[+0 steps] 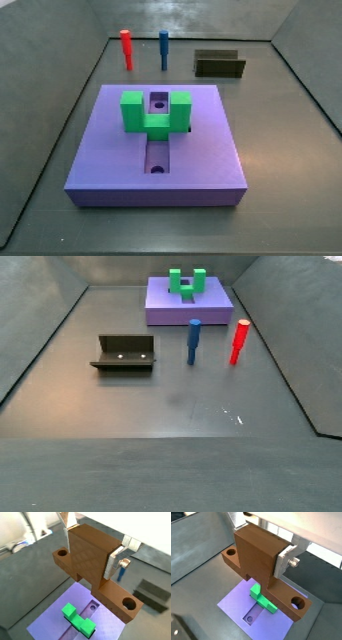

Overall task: Pick up the brown object. Move up. Move to above the board. Insert the brown object.
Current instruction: Insert the brown object.

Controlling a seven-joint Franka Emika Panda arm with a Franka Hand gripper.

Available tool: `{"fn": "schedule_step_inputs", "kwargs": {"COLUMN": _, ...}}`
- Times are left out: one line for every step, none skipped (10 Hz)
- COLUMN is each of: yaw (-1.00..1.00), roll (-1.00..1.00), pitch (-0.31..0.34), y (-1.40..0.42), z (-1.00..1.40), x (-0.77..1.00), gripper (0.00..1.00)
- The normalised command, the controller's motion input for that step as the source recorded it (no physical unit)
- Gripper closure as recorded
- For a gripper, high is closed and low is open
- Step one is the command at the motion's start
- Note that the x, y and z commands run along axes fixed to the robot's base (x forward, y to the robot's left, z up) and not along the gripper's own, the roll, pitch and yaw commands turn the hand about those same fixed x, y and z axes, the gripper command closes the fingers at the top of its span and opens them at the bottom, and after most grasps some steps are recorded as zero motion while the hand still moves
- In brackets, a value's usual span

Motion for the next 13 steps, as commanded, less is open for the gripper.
{"fn": "schedule_step_inputs", "kwargs": {"yaw": -0.83, "roll": -0.25, "pitch": -0.259, "y": 0.00, "z": -0.01, "x": -0.04, "gripper": 1.00}}
{"fn": "schedule_step_inputs", "kwargs": {"yaw": -0.85, "roll": -0.20, "pitch": -0.170, "y": 0.00, "z": -0.07, "x": 0.07, "gripper": 1.00}}
{"fn": "schedule_step_inputs", "kwargs": {"yaw": -0.95, "roll": -0.17, "pitch": -0.187, "y": -0.05, "z": -0.10, "x": 0.00, "gripper": 1.00}}
{"fn": "schedule_step_inputs", "kwargs": {"yaw": -0.96, "roll": -0.13, "pitch": -0.154, "y": -0.06, "z": -0.08, "x": 0.00, "gripper": 1.00}}
{"fn": "schedule_step_inputs", "kwargs": {"yaw": -0.95, "roll": -0.04, "pitch": -0.099, "y": -0.14, "z": -0.08, "x": 0.00, "gripper": 1.00}}
{"fn": "schedule_step_inputs", "kwargs": {"yaw": -0.98, "roll": -0.01, "pitch": -0.067, "y": -0.12, "z": -0.06, "x": 0.00, "gripper": 1.00}}
{"fn": "schedule_step_inputs", "kwargs": {"yaw": -1.00, "roll": -0.01, "pitch": -0.050, "y": -0.09, "z": -0.04, "x": 0.00, "gripper": 1.00}}
{"fn": "schedule_step_inputs", "kwargs": {"yaw": -1.00, "roll": 0.00, "pitch": -0.046, "y": -0.05, "z": -0.03, "x": 0.00, "gripper": 1.00}}
{"fn": "schedule_step_inputs", "kwargs": {"yaw": -1.00, "roll": 0.00, "pitch": -0.029, "y": -0.01, "z": -0.04, "x": 0.00, "gripper": 1.00}}
{"fn": "schedule_step_inputs", "kwargs": {"yaw": -1.00, "roll": 0.00, "pitch": -0.009, "y": -0.01, "z": -0.09, "x": 0.00, "gripper": 1.00}}
{"fn": "schedule_step_inputs", "kwargs": {"yaw": -1.00, "roll": 0.01, "pitch": -0.004, "y": -0.02, "z": -0.13, "x": 0.00, "gripper": 1.00}}
{"fn": "schedule_step_inputs", "kwargs": {"yaw": -1.00, "roll": 0.05, "pitch": 0.000, "y": -0.02, "z": -0.19, "x": 0.00, "gripper": 1.00}}
{"fn": "schedule_step_inputs", "kwargs": {"yaw": -1.00, "roll": 0.09, "pitch": -0.001, "y": -0.02, "z": -0.22, "x": 0.00, "gripper": 1.00}}
